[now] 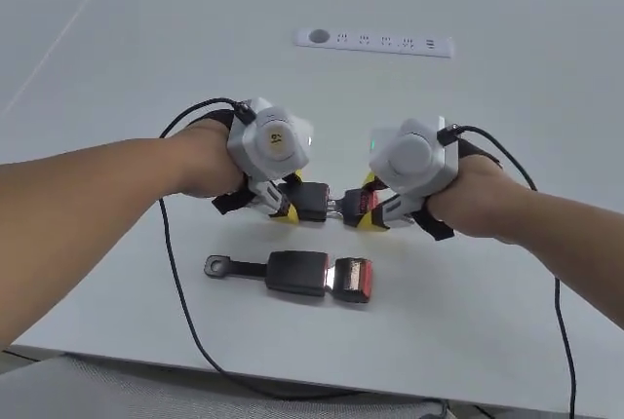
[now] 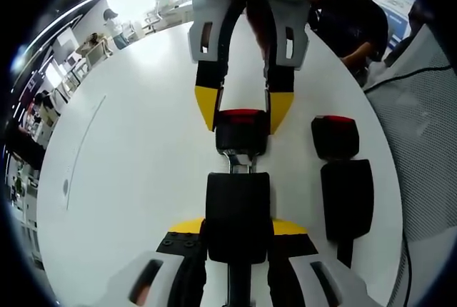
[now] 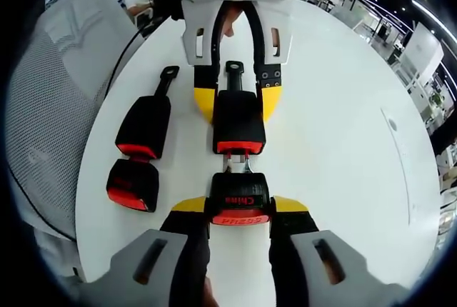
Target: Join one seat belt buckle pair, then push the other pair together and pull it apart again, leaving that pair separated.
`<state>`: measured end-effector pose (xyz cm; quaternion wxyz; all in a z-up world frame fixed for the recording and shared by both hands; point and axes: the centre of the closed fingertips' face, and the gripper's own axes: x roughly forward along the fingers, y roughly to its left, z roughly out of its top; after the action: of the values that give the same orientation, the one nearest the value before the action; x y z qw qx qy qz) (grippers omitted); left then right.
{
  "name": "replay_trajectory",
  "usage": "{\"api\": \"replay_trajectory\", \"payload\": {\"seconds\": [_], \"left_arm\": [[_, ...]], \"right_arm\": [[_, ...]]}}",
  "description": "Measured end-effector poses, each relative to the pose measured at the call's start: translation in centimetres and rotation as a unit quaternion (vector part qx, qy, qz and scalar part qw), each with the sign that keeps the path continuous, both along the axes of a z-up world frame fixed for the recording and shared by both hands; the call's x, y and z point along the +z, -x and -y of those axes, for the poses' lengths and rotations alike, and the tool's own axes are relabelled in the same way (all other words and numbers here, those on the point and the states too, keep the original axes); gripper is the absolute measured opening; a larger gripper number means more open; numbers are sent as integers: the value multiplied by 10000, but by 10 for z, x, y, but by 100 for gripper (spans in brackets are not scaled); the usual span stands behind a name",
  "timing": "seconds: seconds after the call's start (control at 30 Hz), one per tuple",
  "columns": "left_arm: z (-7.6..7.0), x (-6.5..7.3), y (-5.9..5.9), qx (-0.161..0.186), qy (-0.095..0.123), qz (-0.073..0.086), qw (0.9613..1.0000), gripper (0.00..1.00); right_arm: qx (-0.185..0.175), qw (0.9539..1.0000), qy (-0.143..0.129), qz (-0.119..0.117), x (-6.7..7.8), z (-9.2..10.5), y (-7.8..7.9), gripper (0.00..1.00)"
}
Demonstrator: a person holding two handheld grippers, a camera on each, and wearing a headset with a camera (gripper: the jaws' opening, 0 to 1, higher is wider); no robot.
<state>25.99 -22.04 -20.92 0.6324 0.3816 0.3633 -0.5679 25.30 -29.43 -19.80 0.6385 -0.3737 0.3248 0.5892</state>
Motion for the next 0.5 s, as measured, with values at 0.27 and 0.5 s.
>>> {"api": "replay_trajectory", "payload": {"seconds": [0.27,0.5], "left_arm": [[0,0,2,39,-41,20,10000,32],[0,-1,2,42,-60,27,10000,33]], "right_arm": [[-18,10000,-18,-37,-2,7,1,30],[-59,9999,97,-25,-6,22,4,31]]}}
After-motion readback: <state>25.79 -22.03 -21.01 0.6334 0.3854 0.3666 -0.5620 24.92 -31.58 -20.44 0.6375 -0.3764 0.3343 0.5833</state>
